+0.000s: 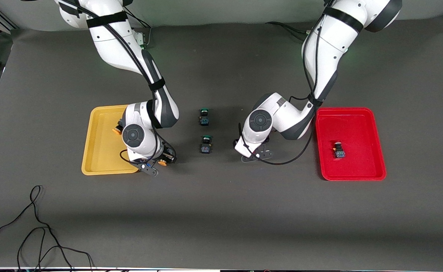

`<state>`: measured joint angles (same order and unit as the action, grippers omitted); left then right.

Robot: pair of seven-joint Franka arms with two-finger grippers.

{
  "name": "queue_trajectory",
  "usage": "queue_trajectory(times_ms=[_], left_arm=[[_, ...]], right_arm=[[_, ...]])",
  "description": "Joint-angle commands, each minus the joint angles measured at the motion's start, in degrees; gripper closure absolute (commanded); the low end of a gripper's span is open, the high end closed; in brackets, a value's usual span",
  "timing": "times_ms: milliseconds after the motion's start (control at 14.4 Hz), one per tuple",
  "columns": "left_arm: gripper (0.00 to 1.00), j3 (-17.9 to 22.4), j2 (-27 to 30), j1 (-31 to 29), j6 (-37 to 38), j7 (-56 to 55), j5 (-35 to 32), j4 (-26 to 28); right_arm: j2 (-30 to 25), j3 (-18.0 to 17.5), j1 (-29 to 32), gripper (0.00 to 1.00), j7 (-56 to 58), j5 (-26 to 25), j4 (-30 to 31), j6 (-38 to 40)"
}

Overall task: Place red and yellow buttons in trays
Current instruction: 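Grasp the second yellow button with the right gripper while the left grasps red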

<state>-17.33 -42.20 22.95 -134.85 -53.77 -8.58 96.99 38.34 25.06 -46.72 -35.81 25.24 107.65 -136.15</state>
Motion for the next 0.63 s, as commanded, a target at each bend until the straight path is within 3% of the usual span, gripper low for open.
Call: queue_trajectory(times_ms=[0,139,279,418,557], left_arm=[[0.68,0.6,0.0,0.9,0.5,-2.6,-1.1,-1.2],[0.88,0.5,0.5,0.6,1.2,-3.0,-1.0,-1.5],[0.9,0.5,1.2,-0.1,4.3,-2.8,-0.6,-3.8],[0.9,0.0,3.3,-1.8,15.0,-2.1,0.2,-9.5],[0.92,-0.2,6.3,-3.7,23.7,0.1,4.2,-14.3]], right_arm=[[0.0,0.2,0.2,0.89,0.5,1.6,-0.6,0.2],[-0.5,0.3,0.5,1.0,0.6,1.6,-0.6,0.4],[-1.9,0.8,1.5,1.0,1.0,1.6,-1.3,3.7],[-5.2,1.6,3.0,1.0,1.0,1.0,-2.6,8.3],[-9.0,4.7,3.4,1.0,2.1,0.6,-3.1,13.4]])
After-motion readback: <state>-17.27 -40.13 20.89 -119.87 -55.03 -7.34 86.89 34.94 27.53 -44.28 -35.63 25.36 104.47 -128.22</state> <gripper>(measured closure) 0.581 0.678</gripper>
